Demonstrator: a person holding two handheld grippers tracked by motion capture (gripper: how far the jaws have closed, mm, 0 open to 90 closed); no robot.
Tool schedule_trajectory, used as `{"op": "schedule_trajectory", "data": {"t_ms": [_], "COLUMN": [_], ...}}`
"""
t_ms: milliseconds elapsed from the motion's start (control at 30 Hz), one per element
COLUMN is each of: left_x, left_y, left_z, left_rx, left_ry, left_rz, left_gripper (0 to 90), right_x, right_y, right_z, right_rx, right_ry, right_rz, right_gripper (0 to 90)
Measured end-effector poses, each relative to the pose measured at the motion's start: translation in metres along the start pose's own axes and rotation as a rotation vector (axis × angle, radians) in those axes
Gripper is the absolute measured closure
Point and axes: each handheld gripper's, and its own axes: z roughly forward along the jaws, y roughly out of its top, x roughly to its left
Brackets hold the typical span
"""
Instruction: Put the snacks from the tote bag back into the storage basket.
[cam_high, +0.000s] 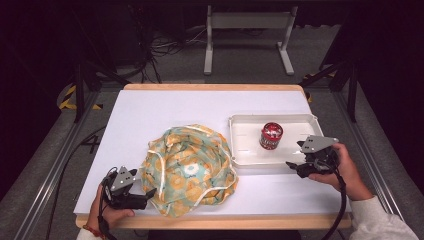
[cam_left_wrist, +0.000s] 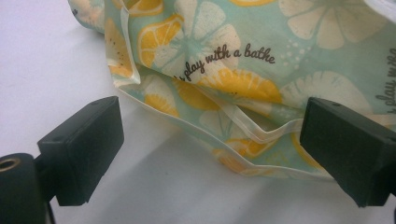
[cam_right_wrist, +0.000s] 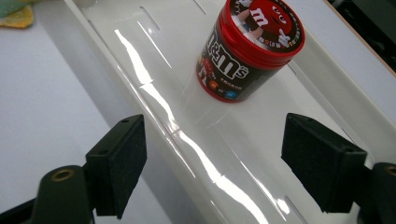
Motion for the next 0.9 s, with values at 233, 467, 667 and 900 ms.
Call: {"op": "schedule_trajectory", "data": {"t_ms": [233,467,667,900], "left_x": [0.0,0.0,0.0,0.0], "left_y": [0.0,0.0,0.0,0.0], "left_z": [0.0,0.0,0.0,0.0], "left_rx": [-0.003,-0.005,-0.001,0.002], "left_ry": [-0.001,-0.002,-0.002,-0.002], "left_rz": [-0.002,-0.004,-0.004,-0.001], "left_gripper": [6.8,6.8,6.8,6.8], "right_x": [0.005,0.008,0.01,0.012], "right_y": [-0.011,-0.027,-0.041,-0.057], "right_z": [-0.003,-0.006,-0.009,-0.011], "right_rx": [-0.005,-0.044,-0.063,-0.081], "right_ry": [-0.005,-0.008,-0.03,-0.046], "right_rz": [0.002,0.031,0.055,0.087], "right_gripper": [19.5,14.6,11.2,8.0]}}
